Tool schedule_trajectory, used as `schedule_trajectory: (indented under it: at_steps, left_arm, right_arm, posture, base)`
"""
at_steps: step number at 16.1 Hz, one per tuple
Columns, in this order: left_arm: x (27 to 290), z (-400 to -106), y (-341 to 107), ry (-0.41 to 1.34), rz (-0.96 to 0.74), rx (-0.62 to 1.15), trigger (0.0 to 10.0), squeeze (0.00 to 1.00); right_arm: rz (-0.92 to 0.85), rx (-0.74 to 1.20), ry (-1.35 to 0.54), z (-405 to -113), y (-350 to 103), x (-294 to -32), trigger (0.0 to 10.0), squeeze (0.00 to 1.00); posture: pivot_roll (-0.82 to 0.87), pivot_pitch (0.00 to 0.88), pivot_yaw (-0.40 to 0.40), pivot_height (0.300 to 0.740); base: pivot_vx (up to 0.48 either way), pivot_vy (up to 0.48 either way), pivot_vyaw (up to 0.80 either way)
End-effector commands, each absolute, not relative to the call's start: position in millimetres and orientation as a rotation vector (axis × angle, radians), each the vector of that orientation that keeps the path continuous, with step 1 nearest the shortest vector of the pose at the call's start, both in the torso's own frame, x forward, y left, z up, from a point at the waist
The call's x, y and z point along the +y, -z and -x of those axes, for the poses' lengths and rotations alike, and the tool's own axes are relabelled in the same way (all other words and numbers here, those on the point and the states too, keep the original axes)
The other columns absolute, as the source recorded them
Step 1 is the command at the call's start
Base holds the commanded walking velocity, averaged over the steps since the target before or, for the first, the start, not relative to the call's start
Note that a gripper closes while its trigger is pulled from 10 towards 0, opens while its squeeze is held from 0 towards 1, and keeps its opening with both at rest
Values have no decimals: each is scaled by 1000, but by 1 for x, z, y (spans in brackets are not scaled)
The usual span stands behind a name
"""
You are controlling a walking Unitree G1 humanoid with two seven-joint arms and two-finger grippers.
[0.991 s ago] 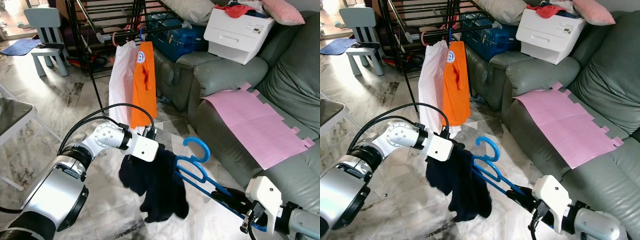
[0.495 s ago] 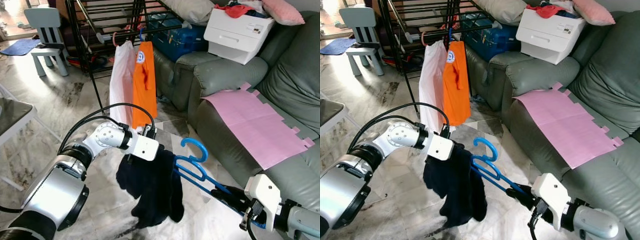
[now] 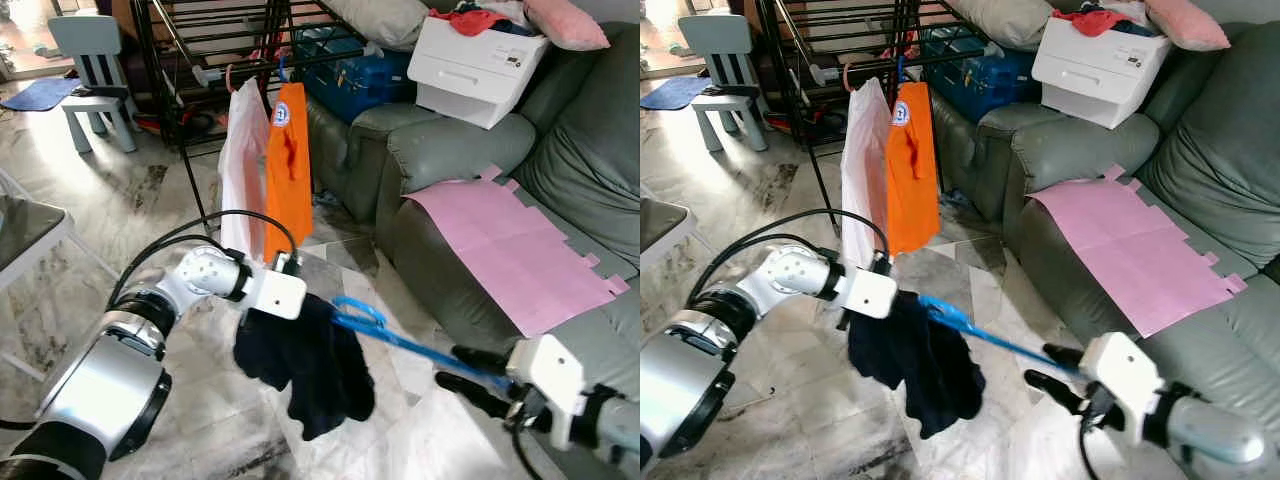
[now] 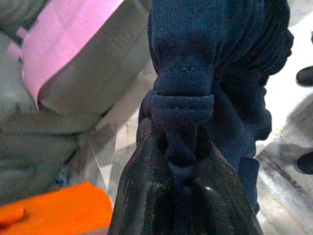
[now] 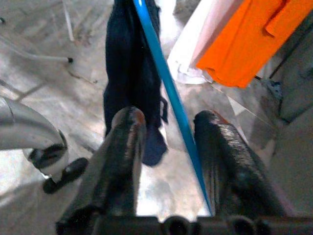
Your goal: Hang hanger
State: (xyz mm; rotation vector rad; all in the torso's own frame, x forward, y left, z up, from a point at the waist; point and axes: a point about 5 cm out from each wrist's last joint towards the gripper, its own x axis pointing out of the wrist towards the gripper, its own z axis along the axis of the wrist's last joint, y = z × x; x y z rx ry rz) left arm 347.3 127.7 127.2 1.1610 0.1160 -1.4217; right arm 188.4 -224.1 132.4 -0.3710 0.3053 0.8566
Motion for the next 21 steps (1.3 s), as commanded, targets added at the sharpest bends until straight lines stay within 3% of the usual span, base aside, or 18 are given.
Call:
schedule_trajectory:
  at_steps: [1,9,12,13,16,21]
  left_arm:
    - [133,-350,-131,1368,-1126,109,0,0]
    - [159,-366,-133,1061,-893,219,0,0]
    - [155,-375,-149,962,-603,156,0,0]
    - [149,-377,-160,994,-476,102,0,0]
    - [137,-375,-181,1155,-388,-16,0,0]
    - [117,-366,-201,1431,-469,-118,0,0]
  right_arm:
    - [399,304,-839,-189,-138,-233,10000,1000]
    - [492,239,-674,-196,-165,-265,10000,1000]
    - [422,144,-603,-201,-166,-254,10000,1000]
    - [405,103,-511,-207,-160,-252,10000,1000]
    - [291,71,-375,-219,-145,-247,10000,1000]
    - [133,39,-271,-241,-133,-232,10000,1000]
  posture:
    - [-56,0,-26,740]
    - [-57,0,-21,740]
    - [-51,0,-24,740]
    - [-47,0,-27,740]
    - [-26,0,-29,740]
    - [-15,0,-30,740]
  base:
    - [0,0,0]
    - [0,0,0]
    - [0,0,0]
    - [0,0,0]
    - [0,0,0]
    - [0,0,0]
